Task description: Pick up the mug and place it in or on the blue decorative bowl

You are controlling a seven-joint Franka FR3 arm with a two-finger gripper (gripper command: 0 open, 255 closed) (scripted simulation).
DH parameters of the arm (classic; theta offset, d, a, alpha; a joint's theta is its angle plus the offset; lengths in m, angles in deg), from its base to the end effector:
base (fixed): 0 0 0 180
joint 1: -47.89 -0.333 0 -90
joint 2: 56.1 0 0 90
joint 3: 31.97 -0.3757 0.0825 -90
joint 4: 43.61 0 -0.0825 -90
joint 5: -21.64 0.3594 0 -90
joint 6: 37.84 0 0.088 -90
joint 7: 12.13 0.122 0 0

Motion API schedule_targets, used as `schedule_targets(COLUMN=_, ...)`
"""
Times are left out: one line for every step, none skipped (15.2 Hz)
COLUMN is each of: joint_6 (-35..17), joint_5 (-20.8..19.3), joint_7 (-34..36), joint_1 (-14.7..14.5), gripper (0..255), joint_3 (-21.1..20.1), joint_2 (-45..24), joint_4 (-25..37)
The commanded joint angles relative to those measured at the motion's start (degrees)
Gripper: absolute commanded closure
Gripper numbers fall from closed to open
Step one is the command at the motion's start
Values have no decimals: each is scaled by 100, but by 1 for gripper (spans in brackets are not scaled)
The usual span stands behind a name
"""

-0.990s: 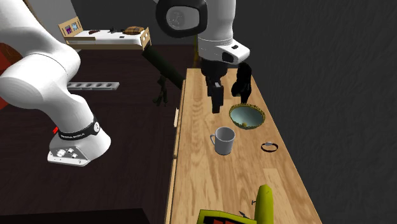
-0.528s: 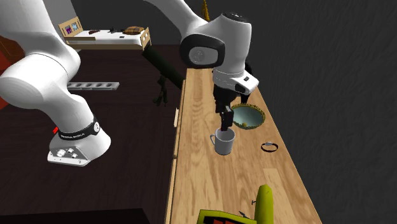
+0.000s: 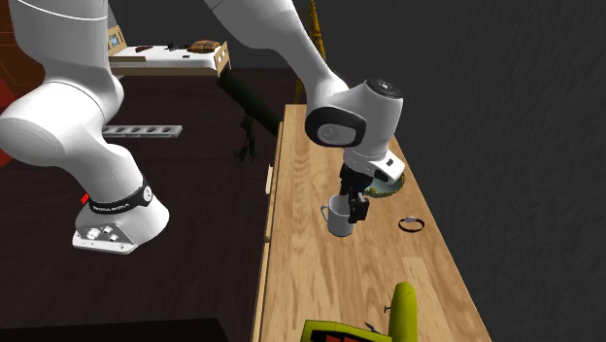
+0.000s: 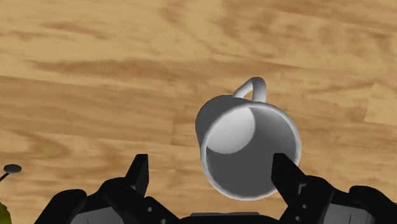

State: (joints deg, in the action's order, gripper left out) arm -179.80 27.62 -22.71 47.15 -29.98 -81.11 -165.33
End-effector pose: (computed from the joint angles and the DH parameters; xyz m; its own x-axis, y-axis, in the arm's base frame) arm 0.5772 -0.0113 0.2546 0.9938 0.0824 -0.0748 0.0782 -0.9953 -0.0573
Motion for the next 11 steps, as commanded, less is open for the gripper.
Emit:
schedule_targets(joint_6=-69, joint_5=70, joint_7=-71, joint_1=46, gripper=0, joint_3=-43, joint_2=-389, joint_4=249)
schedule_targets(joint_6=-129, joint_5=76, joint_7=-76, joint_1=48, gripper=0, joint_3=-50, joint_2=-450, joint_4=249)
schedule_targets(joint_6=-189, joint_5=84, joint_7=-81, joint_1=49, gripper=0, joint_3=-56, joint_2=-511, joint_4=251)
schedule_targets(joint_6=-248, joint_5=91, joint_7=-86, joint_1=50, gripper=0, joint_3=-63, joint_2=-573, joint_4=254)
schedule_targets(joint_6=-306, joint_5=99, joint_7=-91, joint_1=52, gripper=0, joint_3=-69, joint_2=-636, joint_4=259)
schedule_targets(joint_6=-364, joint_5=106, joint_7=-96, joint_1=53, gripper=0, joint_3=-75, joint_2=-700, joint_4=265)
schedule_targets(joint_6=-422, joint_5=113, joint_7=-101, joint_1=54, gripper=0, joint_3=-82, joint_2=-764, joint_4=272)
schedule_targets(joint_6=-479, joint_5=120, joint_7=-106, joint_1=56, gripper=0, joint_3=-88, joint_2=-829, joint_4=280)
schedule_targets(joint_6=-512, joint_5=124, joint_7=-109, joint_1=57, gripper=0, joint_3=-92, joint_2=-866, joint_4=283)
schedule_targets(joint_6=-511, joint_5=124, joint_7=-109, joint_1=57, gripper=0, joint_3=-92, joint_2=-867, joint_4=285)
schedule_targets(joint_6=-511, joint_5=124, joint_7=-109, joint_1=57, gripper=0, joint_3=-92, joint_2=-867, joint_4=285)
